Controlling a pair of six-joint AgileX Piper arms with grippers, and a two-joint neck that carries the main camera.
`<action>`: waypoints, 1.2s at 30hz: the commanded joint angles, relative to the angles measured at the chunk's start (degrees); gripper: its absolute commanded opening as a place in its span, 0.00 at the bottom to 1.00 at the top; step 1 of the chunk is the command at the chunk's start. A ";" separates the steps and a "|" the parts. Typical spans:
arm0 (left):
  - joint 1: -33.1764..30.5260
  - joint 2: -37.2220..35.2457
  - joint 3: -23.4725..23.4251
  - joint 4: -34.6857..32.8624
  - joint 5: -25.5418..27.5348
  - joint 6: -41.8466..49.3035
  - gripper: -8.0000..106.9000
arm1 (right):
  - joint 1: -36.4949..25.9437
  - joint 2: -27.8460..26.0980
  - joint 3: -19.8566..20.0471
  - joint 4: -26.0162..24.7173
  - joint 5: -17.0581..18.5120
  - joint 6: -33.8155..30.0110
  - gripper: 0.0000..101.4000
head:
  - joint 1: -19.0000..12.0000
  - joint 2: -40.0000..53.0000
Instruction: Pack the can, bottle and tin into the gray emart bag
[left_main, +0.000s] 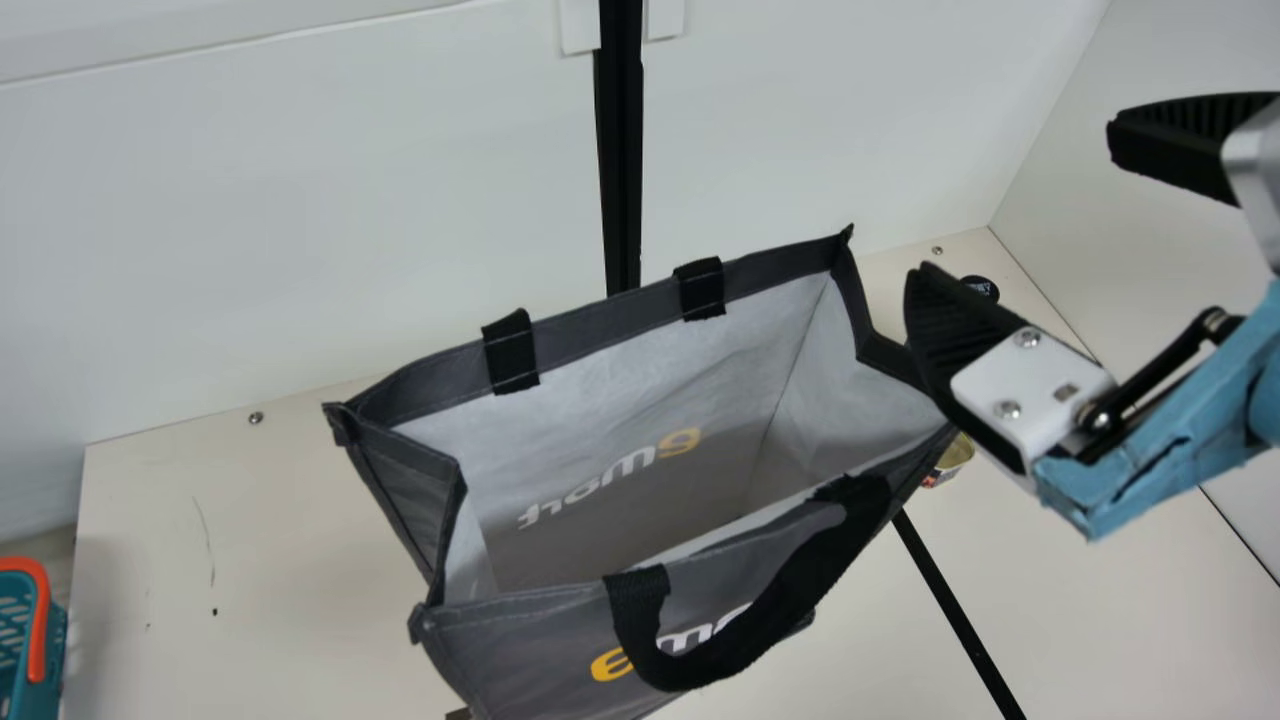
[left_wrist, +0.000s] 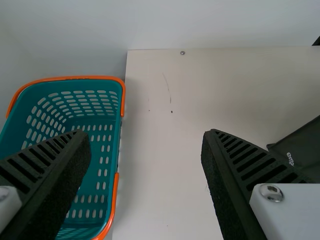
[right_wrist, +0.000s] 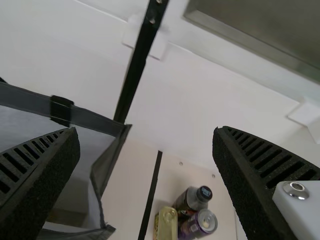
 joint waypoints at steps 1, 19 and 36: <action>0.00 0.00 0.00 0.00 0.00 0.00 0.85 | -2.43 0.20 0.35 0.35 -0.02 0.56 0.90 | -1.30 -0.14; 0.00 0.00 0.00 0.00 0.00 0.00 0.85 | -18.35 2.27 3.87 4.61 -0.02 1.28 0.90 | -1.30 -0.14; 0.00 0.00 0.00 0.00 0.00 0.00 0.85 | -27.70 2.32 11.24 6.35 -0.02 -0.13 0.90 | -1.30 -0.14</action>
